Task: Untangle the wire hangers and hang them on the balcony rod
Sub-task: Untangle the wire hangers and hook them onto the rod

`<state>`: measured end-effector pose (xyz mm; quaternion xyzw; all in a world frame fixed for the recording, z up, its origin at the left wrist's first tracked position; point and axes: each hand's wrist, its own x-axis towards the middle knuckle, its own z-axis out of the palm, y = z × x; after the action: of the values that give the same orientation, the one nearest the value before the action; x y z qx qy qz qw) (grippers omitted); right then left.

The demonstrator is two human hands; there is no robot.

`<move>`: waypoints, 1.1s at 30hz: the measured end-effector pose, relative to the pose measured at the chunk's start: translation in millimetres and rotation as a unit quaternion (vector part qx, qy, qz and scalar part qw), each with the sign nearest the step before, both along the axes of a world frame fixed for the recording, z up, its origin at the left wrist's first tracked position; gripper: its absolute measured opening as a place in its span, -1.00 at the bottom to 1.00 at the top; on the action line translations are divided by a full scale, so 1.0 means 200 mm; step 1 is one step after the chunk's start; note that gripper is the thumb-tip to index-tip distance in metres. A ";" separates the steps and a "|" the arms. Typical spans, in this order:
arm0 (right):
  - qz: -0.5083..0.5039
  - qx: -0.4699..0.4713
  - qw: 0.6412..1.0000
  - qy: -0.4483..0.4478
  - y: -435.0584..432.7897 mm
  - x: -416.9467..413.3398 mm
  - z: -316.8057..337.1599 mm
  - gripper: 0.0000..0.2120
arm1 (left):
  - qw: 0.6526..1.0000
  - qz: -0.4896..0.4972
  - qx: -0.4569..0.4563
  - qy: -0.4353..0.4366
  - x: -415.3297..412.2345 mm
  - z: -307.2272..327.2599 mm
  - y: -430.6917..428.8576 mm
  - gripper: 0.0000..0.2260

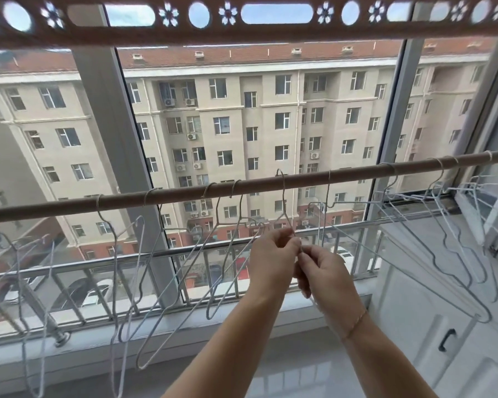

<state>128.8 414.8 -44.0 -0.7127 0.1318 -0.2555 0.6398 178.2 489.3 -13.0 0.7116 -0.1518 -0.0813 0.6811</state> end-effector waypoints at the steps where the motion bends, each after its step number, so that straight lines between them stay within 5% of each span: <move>1: 0.000 0.003 1.000 0.010 0.00 0.00 -0.01 -0.82 | 1.000 0.000 0.002 -0.005 0.00 -0.01 0.01 -0.77; 4: -0.003 -0.012 0.999 0.042 0.00 -0.03 0.00 -0.85 | 0.999 0.009 -0.012 -0.039 0.00 -0.03 0.09 -0.81; 8: -0.054 -0.186 0.976 0.099 0.01 -0.08 0.02 -0.62 | 0.990 0.070 -0.034 -0.121 0.04 0.00 0.27 -0.81; 14: -0.114 -0.301 0.942 -0.098 0.24 -0.13 0.11 -0.66 | 0.955 0.142 0.121 -0.231 0.11 0.00 0.44 -0.68; 19: 0.015 -0.252 0.967 0.038 0.36 0.03 -0.02 -0.59 | 0.963 0.093 0.202 -0.152 0.17 -0.05 0.41 -0.76; 23: -0.010 -0.273 0.949 0.157 0.39 0.13 -0.16 -0.57 | 0.979 0.074 0.169 -0.085 0.20 -0.08 0.37 -0.85; 27: -0.032 -0.277 0.950 0.139 0.38 0.16 -0.20 -0.93 | 0.992 0.058 0.110 -0.034 0.21 -0.08 0.33 -0.87; 33: -0.034 -0.246 0.966 0.079 0.35 0.22 -0.17 -0.77 | 0.995 0.070 0.066 -0.015 0.24 -0.05 0.29 -0.88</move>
<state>172.2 484.2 -78.8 -0.8610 0.1392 -0.2443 0.4237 226.7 547.7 -23.3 0.7652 -0.1060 -0.0321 0.6342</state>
